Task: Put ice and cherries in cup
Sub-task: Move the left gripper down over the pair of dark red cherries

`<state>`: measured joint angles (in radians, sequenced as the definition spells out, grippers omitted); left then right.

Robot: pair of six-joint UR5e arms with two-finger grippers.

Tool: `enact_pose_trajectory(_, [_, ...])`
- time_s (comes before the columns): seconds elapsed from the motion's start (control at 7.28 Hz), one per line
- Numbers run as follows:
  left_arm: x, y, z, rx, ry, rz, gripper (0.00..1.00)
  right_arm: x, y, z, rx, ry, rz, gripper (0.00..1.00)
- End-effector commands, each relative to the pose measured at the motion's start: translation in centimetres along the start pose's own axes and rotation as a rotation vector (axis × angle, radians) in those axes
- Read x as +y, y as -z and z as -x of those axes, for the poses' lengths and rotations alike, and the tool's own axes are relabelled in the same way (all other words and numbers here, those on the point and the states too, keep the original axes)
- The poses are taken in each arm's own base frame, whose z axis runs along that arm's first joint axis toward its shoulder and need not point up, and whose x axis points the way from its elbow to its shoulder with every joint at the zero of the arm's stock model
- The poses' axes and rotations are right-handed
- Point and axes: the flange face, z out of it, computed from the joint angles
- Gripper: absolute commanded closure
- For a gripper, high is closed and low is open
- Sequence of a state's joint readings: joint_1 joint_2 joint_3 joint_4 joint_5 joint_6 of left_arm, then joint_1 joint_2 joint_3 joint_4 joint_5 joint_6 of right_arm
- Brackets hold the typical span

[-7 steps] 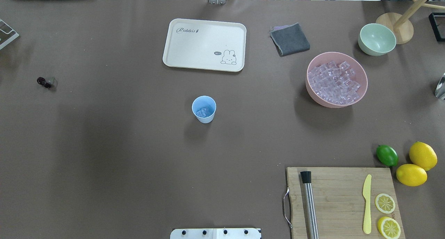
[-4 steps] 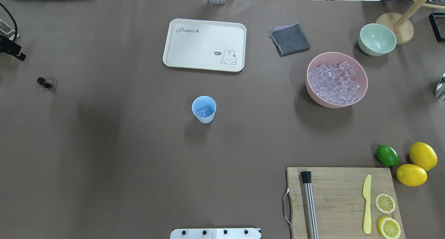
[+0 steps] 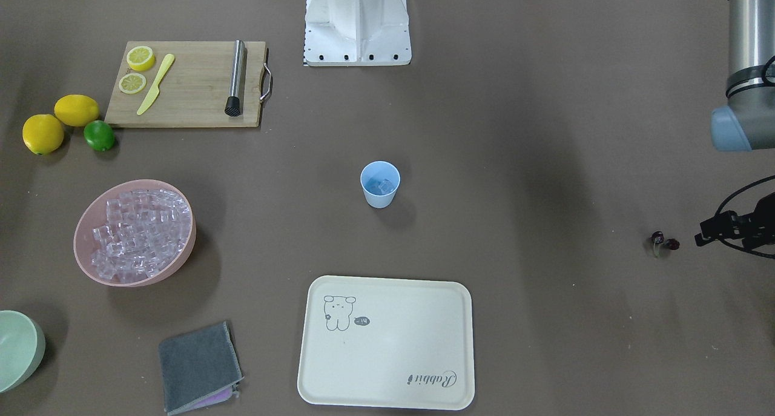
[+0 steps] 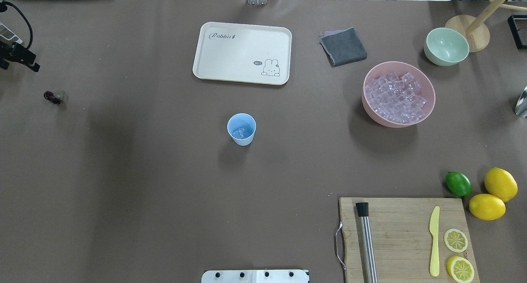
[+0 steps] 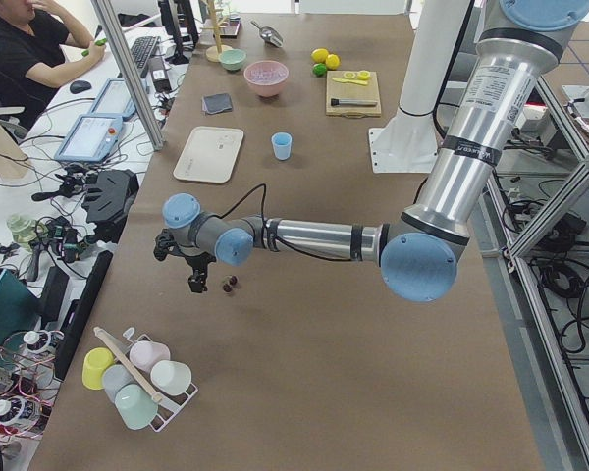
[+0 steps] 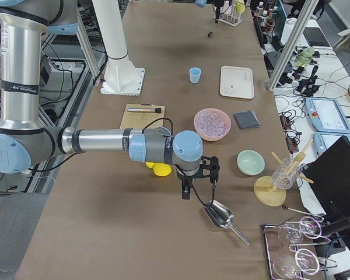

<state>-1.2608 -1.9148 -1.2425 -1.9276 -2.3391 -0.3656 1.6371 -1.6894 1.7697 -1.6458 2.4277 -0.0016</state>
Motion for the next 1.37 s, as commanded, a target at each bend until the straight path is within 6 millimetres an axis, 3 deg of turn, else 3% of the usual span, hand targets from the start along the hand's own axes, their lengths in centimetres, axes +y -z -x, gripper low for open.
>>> enact_pose_trajectory(0.0, [0.7,-1.8,-1.5,0.011,-0.039,0.001,0.02,0.0,1.0,1.3,-0.002,0.028,-0.020,0.00])
enact_pose_trajectory(0.14, [1.0,-3.1,-3.0,0.023,-0.091,-0.004,0.02,0.2,1.4,1.8,-0.001,0.038,-0.028,0.00])
enact_pose_trajectory(0.27, [2.2,-5.2,-3.4,-0.017,-0.131,-0.007,0.02,0.2,1.5,1.9,-0.002,0.043,-0.031,0.00])
enact_pose_trajectory(0.41, [2.2,-6.7,-4.0,-0.063,-0.157,-0.020,0.02,0.2,1.9,2.4,-0.001,0.053,-0.039,0.00])
enact_pose_trajectory(1.24, [2.8,-8.7,-3.7,-0.070,-0.167,-0.003,0.08,0.0,2.2,2.7,0.004,0.055,-0.043,0.00])
